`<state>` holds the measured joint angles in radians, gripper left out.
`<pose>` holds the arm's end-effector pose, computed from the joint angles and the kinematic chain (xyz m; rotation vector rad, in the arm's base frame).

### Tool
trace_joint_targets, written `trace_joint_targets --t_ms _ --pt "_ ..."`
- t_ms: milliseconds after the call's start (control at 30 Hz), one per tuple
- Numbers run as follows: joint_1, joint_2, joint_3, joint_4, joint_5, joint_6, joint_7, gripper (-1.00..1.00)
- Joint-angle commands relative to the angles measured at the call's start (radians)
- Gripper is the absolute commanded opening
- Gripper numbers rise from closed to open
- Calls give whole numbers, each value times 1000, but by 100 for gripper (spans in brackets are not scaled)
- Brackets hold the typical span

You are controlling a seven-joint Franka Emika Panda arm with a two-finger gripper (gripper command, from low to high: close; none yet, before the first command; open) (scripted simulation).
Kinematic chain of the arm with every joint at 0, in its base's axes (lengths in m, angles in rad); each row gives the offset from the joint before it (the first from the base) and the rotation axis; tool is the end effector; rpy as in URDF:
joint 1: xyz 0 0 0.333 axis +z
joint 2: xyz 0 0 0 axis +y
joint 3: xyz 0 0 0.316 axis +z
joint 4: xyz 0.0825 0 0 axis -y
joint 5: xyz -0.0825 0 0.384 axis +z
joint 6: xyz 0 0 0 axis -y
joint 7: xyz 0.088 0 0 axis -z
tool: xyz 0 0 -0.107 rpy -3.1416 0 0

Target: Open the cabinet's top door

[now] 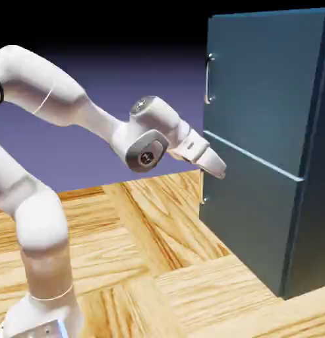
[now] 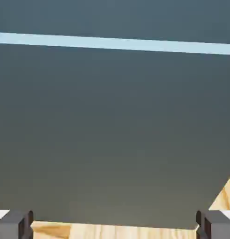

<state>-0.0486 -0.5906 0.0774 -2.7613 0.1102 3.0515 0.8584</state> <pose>0.3946 0.0045 0.4918 -2.2767 1.1386 -1.0759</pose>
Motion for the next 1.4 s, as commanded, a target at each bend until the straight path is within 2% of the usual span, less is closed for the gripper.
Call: trace_joint_targets --t_ms 0,1367 --pt "-22 -8 29 18 41 5 44 0" --pt "-943 -321 1204 758 1717 226 1827 0"
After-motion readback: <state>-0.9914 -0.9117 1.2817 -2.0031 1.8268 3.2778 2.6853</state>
